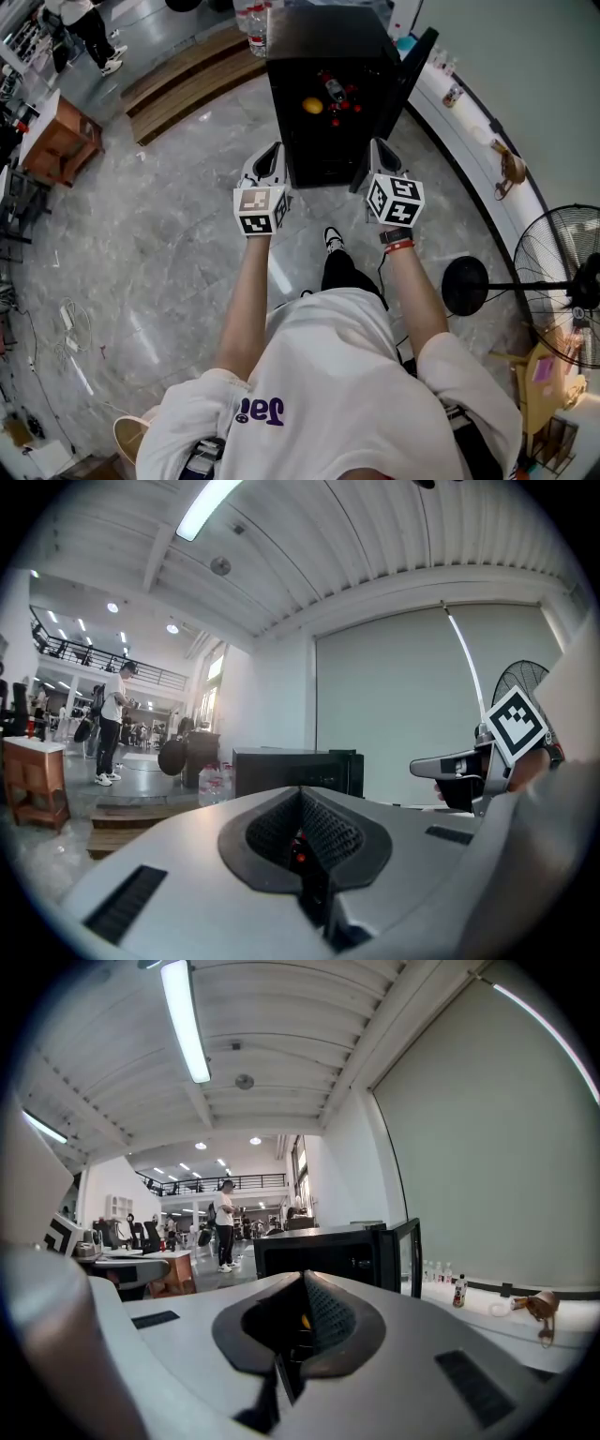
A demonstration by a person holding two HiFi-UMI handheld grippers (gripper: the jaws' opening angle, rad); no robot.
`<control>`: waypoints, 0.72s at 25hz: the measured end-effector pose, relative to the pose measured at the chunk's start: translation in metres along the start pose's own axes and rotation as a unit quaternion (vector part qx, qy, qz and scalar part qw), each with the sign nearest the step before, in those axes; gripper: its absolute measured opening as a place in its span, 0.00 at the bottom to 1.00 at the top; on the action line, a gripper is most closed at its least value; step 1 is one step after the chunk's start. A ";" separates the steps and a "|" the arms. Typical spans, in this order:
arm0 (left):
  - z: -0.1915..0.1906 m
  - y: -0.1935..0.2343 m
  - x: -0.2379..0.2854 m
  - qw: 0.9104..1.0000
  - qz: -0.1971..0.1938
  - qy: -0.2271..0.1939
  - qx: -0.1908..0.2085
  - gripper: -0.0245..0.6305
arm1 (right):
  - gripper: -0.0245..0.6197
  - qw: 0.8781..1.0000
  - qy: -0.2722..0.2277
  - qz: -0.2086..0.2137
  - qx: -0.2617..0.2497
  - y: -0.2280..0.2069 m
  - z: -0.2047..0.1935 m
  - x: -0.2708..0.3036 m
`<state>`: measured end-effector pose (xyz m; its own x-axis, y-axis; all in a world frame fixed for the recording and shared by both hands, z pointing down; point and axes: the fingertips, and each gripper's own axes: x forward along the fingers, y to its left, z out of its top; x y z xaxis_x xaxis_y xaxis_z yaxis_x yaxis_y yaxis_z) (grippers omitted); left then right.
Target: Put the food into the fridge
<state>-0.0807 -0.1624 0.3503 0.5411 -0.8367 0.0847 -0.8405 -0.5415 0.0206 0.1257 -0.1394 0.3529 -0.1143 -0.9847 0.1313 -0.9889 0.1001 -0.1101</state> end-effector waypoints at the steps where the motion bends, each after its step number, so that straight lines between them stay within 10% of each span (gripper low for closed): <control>1: -0.001 -0.001 0.000 1.000 0.000 0.000 0.000 0.07 | 0.06 1.000 0.000 0.000 0.001 0.000 -0.001 -0.001; 18: -0.049 0.020 0.036 0.998 0.017 0.048 -0.033 0.07 | 0.06 0.999 0.047 0.016 -0.004 -0.030 -0.039 0.047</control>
<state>-0.0792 -0.1993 0.4030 0.5096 -0.8412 0.1808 -0.8601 -0.5036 0.0811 0.1461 -0.1833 0.4011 -0.1533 -0.9635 0.2196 -0.9853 0.1322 -0.1080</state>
